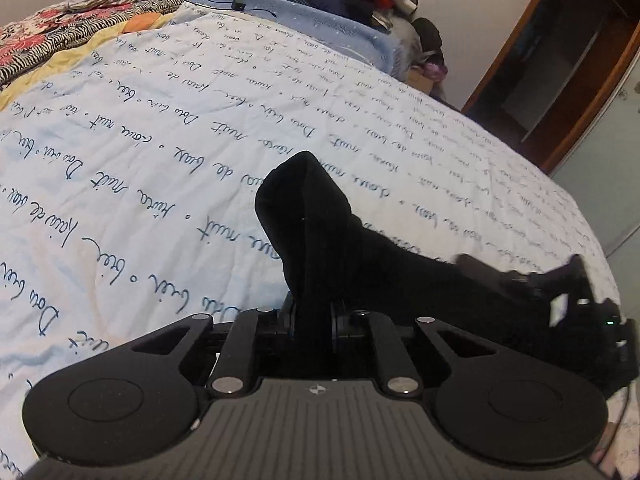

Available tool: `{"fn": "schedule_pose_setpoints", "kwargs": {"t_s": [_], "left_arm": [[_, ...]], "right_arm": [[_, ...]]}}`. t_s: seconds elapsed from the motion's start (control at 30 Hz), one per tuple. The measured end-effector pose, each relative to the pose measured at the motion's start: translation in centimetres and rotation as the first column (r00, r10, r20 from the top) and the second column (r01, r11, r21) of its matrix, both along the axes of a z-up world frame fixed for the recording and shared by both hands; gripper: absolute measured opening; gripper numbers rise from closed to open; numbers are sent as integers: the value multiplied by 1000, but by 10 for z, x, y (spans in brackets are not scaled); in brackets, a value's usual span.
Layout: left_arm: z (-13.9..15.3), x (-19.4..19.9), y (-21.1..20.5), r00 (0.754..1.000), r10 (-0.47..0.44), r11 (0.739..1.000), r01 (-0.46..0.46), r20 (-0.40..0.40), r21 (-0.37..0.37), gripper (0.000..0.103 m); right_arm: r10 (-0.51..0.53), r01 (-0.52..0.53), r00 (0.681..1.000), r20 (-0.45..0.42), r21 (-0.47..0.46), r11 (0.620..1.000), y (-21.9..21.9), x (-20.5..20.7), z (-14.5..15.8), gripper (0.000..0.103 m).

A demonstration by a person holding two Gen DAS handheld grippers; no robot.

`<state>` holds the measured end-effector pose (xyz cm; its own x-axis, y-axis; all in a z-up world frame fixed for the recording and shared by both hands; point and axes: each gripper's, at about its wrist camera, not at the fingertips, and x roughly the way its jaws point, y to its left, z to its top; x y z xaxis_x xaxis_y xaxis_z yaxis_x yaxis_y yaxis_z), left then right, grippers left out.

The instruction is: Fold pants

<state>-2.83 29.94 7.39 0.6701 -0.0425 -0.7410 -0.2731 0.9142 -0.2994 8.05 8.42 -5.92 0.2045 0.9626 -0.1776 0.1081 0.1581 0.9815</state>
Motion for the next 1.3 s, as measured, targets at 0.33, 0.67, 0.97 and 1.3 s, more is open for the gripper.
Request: {"fn": "schedule_pose_setpoints", "kwargs": {"t_s": [0.33, 0.67, 0.97, 1.3], "left_arm": [[76, -14, -79, 981, -144, 983, 157, 133, -92, 13], [26, 48, -265, 896, -443, 893, 443, 17, -80, 13], [-30, 71, -361, 840, -525, 839, 538, -139, 82, 13], [-47, 61, -395, 735, -672, 735, 677, -89, 39, 49]], "right_arm": [[-72, 65, 996, 55, 126, 990, -112, -3, 35, 100], [-353, 339, 933, 75, 159, 927, -308, -42, 25, 103], [-533, 526, 846, -24, 201, 826, -405, -101, -27, 103], [-520, 508, 854, 8, 196, 838, -426, -111, -31, 103]]}}
